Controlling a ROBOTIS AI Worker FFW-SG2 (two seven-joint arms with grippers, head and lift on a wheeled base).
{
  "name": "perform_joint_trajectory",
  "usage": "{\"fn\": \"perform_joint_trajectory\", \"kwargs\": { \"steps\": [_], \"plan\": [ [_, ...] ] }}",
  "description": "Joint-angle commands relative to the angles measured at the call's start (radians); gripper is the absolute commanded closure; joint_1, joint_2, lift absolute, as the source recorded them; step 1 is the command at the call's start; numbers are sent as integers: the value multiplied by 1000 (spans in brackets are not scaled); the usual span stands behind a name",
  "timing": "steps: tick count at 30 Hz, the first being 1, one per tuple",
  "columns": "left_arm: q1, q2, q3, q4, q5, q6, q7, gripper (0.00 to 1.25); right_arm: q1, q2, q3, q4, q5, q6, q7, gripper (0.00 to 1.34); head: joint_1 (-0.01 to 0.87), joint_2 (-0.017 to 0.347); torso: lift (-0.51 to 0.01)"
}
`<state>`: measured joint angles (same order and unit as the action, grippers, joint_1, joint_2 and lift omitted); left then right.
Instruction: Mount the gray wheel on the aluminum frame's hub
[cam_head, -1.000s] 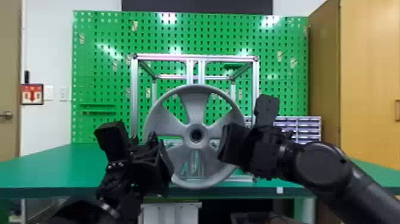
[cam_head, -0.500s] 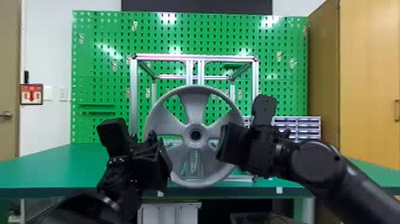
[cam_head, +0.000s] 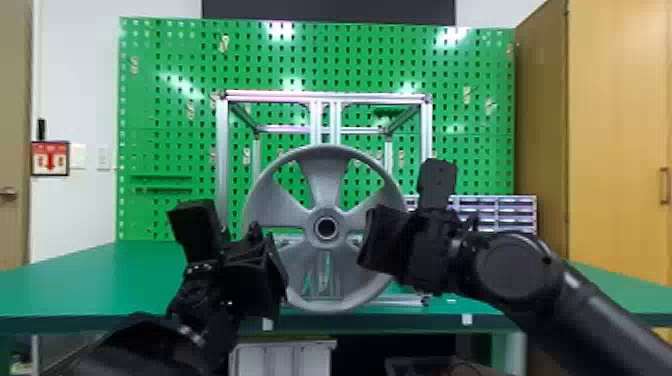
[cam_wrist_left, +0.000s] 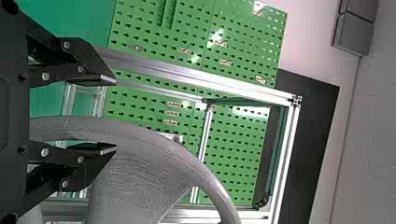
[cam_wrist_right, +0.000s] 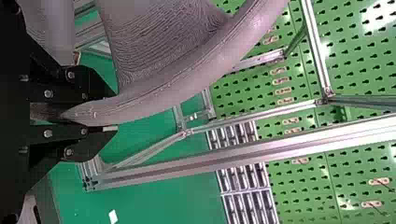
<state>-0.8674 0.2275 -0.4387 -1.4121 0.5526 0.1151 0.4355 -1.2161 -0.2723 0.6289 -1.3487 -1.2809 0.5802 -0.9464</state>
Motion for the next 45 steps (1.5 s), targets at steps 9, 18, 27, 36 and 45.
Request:
{"fn": "perform_joint_trajectory", "kwargs": {
  "steps": [9,18,27,36,45],
  "plan": [
    [-18,-11,8,44,-17,3,3,726,-10,27,0,48,12,-16,0,1250,-5,6,-499],
    [-22,-13,0,45,-25,3,3,725,-14,31,8,51,20,-22,0,1248,-5,6,-499],
    [-22,-13,0,45,-20,1,3,723,-14,30,15,51,17,-22,0,1245,-5,6,-499],
    [-21,-13,-6,45,-17,1,2,719,-13,28,17,51,17,-23,0,1237,-5,6,-499],
    [-21,-11,-11,44,-16,1,2,676,-8,27,12,51,15,-25,0,1079,-5,6,-499]
  ]
}}
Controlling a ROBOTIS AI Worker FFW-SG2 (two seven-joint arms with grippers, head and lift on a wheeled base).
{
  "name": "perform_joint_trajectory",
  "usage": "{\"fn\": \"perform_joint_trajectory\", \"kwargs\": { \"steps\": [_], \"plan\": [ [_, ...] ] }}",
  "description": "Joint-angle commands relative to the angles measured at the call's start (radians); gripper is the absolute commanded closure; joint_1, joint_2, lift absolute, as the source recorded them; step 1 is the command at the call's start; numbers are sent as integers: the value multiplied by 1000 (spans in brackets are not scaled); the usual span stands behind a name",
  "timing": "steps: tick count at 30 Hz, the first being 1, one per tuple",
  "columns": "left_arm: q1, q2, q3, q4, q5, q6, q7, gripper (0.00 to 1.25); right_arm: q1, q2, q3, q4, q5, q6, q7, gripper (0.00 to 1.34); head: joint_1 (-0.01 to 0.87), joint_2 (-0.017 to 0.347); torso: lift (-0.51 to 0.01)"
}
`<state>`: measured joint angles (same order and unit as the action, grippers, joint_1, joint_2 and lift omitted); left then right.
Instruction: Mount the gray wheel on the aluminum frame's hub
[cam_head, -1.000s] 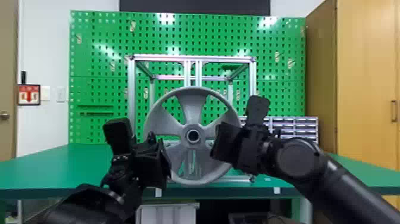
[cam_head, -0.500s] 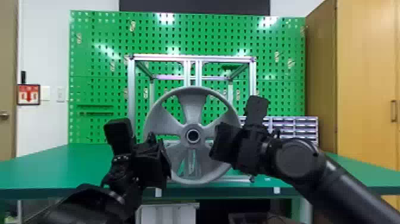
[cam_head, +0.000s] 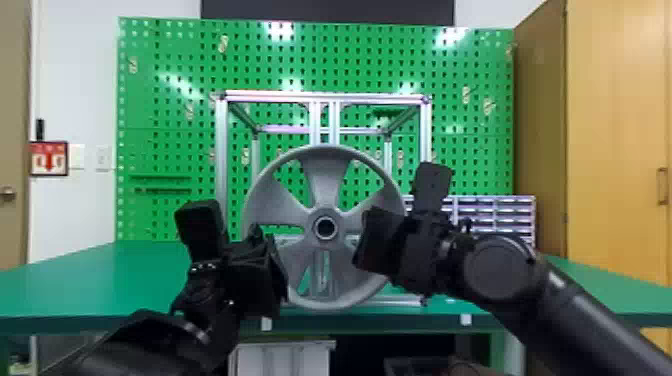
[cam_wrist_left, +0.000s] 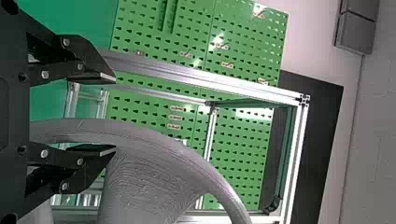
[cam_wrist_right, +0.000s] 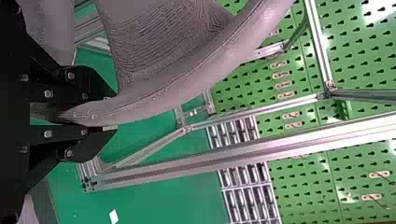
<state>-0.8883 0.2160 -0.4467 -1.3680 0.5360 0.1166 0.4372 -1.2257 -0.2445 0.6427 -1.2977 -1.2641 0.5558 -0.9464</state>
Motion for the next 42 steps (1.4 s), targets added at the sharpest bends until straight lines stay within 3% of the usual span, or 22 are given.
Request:
{"fn": "perform_joint_trajectory", "kwargs": {
  "steps": [1,4,6,9,13,18,22,28,42],
  "plan": [
    [0,0,-3,0,1,0,0,657,2,-1,-1,0,-1,-1,0,1072,-5,6,-499],
    [2,0,-4,-2,2,0,0,607,2,-1,-1,0,-4,-1,0,889,-5,6,-499],
    [2,0,-6,-3,6,0,0,578,3,-1,-3,0,-8,-2,0,861,-5,6,-499],
    [3,0,-6,-3,7,0,0,536,3,-1,-3,0,-9,-1,0,703,-5,6,-499],
    [5,0,-6,-3,7,0,0,493,5,-1,-3,0,-9,-1,0,664,-5,6,-499],
    [6,2,-6,-3,10,1,-8,433,6,-2,-3,0,-6,-1,0,476,-5,6,-499],
    [6,0,0,-3,12,11,-32,325,6,-2,-3,0,-1,-1,8,364,-5,6,-499],
    [6,0,3,-3,2,14,-52,107,11,-2,-5,0,17,3,41,33,-5,6,-499],
    [9,0,10,-8,1,20,-60,38,19,-6,-20,-5,25,9,67,-2,-5,6,-499]
  ]
}}
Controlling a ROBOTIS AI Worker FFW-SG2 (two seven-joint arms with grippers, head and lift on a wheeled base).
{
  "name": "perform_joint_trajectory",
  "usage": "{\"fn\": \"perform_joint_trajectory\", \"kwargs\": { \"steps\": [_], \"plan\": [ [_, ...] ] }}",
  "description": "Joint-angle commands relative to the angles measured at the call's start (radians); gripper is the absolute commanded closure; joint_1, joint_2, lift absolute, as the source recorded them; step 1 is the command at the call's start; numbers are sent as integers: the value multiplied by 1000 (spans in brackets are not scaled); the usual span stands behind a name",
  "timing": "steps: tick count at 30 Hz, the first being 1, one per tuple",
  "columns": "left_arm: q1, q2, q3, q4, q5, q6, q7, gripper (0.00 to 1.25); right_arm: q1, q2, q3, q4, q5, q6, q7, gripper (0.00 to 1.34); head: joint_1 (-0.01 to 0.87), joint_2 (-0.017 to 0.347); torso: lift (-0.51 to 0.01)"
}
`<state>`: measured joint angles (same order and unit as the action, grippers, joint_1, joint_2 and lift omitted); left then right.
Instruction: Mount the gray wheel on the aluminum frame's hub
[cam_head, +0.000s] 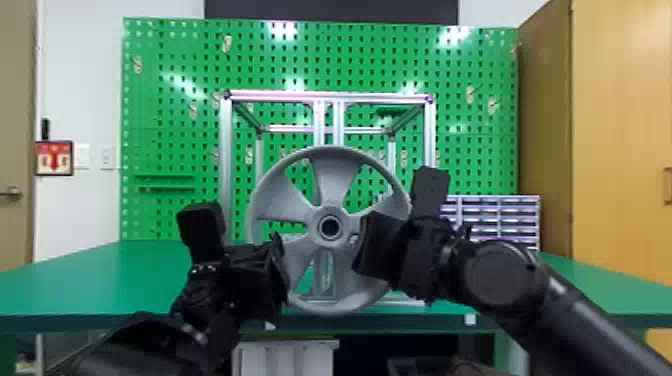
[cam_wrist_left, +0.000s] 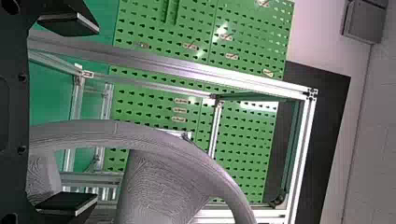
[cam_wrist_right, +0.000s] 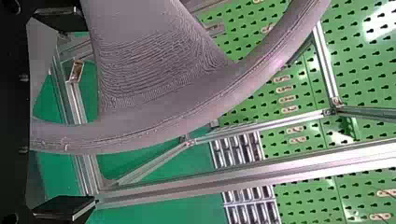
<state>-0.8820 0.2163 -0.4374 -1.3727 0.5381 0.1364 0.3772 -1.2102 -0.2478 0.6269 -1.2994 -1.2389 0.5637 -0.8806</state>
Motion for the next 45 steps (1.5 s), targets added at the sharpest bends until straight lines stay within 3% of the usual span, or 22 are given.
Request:
{"fn": "perform_joint_trajectory", "kwargs": {
  "steps": [1,26,45],
  "plan": [
    [3,0,2,-5,-1,0,0,38,4,-2,-6,-6,-1,1,2,-2,-5,6,-499],
    [46,28,26,-114,-21,42,14,36,57,-42,-50,-147,-33,27,2,-2,-5,6,-499],
    [167,78,105,-313,-55,83,31,36,195,-113,-151,-354,-42,50,2,-2,-5,6,-499]
  ]
}}
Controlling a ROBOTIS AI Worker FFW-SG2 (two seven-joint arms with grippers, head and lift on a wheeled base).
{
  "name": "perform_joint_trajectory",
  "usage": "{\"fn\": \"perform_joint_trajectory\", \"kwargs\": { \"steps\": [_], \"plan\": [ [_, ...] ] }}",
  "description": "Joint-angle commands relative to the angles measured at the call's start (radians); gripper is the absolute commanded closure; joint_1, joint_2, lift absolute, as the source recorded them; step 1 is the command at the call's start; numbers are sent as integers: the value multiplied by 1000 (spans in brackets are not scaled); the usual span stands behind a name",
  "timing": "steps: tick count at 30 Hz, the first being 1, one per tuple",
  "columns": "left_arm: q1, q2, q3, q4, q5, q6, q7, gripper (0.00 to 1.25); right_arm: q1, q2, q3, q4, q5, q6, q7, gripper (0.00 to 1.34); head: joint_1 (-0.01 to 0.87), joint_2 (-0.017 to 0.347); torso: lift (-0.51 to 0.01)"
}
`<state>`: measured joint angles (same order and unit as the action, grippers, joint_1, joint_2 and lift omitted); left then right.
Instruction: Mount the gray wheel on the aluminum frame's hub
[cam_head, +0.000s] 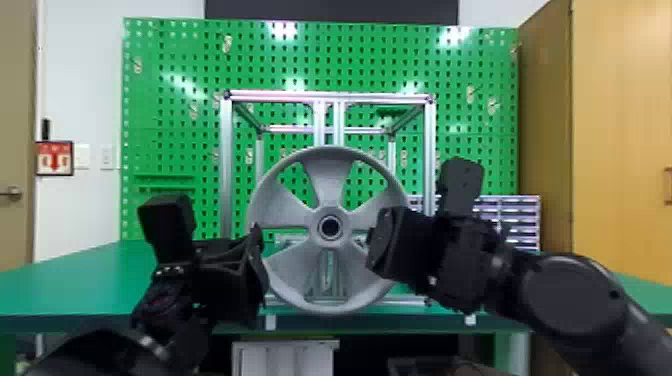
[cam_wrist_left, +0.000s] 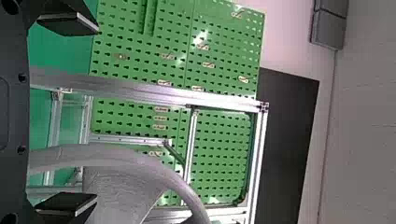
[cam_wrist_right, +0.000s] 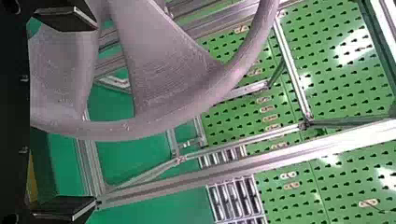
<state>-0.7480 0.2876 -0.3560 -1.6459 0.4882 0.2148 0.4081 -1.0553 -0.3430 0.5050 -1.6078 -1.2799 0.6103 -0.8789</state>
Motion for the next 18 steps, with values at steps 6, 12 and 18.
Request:
{"fn": "perform_joint_trajectory", "kwargs": {
  "steps": [6,12,18],
  "plan": [
    [98,15,68,-103,-5,17,0,36,126,-48,-80,-135,39,5,0,-2,-5,6,-499],
    [157,21,103,-158,-13,25,0,36,222,-64,-131,-216,59,5,0,-1,-5,6,-499],
    [219,28,121,-209,-40,26,0,50,321,-65,-174,-287,113,3,0,1,-5,6,-499]
  ]
}}
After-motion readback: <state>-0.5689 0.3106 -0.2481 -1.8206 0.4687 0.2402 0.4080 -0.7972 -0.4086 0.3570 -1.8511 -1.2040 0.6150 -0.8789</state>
